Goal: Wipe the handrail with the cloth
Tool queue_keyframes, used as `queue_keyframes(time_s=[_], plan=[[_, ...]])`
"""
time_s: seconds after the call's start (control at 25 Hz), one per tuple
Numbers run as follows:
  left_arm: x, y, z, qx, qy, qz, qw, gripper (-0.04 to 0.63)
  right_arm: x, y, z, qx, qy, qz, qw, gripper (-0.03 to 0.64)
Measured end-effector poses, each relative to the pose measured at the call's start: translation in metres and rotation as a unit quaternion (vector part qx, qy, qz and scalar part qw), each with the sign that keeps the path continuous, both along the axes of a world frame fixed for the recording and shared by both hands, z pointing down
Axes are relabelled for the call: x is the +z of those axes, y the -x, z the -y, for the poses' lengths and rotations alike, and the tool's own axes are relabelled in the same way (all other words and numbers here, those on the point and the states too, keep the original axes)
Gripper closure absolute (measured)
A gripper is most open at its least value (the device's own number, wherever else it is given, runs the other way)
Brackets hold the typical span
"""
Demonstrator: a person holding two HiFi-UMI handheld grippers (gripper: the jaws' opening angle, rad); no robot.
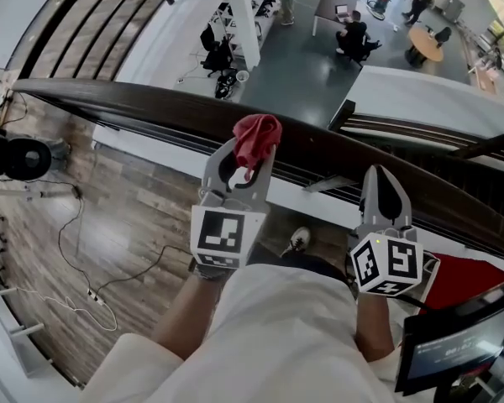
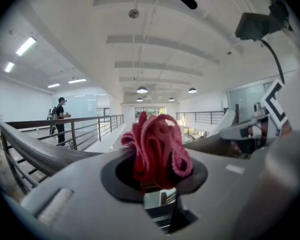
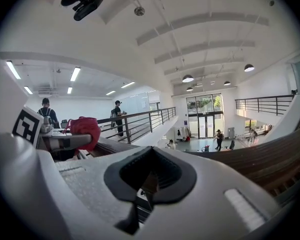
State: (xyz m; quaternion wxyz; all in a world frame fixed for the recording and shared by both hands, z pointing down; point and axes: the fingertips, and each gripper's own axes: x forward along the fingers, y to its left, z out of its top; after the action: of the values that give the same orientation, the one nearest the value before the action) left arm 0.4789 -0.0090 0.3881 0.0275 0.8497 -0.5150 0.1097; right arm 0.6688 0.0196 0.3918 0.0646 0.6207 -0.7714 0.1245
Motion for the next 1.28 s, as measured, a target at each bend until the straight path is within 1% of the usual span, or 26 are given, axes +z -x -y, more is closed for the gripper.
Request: queue_keyframes(time_s=[0.12, 0.24, 0.36, 0.48, 0.6, 0.84, 1.08, 1.28], plan=[[0.003, 0.003, 0.001, -0.005, 0.016, -0.001, 0.9999, 0.472, 0.001, 0.007, -0.002, -0.008, -0.002, 0.005, 1.0, 0.614], [0.002, -0.001, 0.0, -0.004, 0.016, -0.004, 0.9998, 0.474, -0.001, 0.005, -0.003, -0.01, -0.004, 0.01, 1.0, 0.614], [0.001, -0.012, -0.004, 0.008, 0.013, -0.006, 0.9999, 0.474, -0.002, 0.006, -0.003, -0.011, -0.007, 0.013, 1.0, 0.614], [0.001, -0.031, -0.01, 0.028, 0.01, -0.005, 0.9996, 0.474, -0.001, 0.008, -0.004, -0.016, -0.008, 0.013, 1.0, 0.614], [0.003, -0.046, -0.014, 0.035, 0.014, -0.009, 0.9992, 0.474, 0.0, 0.011, -0.004, -0.022, -0.007, 0.013, 1.0, 0.614], [0.006, -0.055, -0.016, 0.04, 0.019, -0.005, 0.999, 0.474, 0.003, 0.017, -0.007, -0.03, -0.01, 0.006, 0.999, 0.615], [0.005, -0.074, -0.022, 0.071, 0.026, -0.007, 0.9971, 0.474, 0.001, 0.021, -0.008, -0.042, -0.012, -0.001, 0.999, 0.614], [0.007, -0.088, -0.025, 0.078, 0.026, -0.001, 0.9966, 0.474, 0.004, 0.012, -0.009, -0.041, -0.011, -0.004, 0.999, 0.614]])
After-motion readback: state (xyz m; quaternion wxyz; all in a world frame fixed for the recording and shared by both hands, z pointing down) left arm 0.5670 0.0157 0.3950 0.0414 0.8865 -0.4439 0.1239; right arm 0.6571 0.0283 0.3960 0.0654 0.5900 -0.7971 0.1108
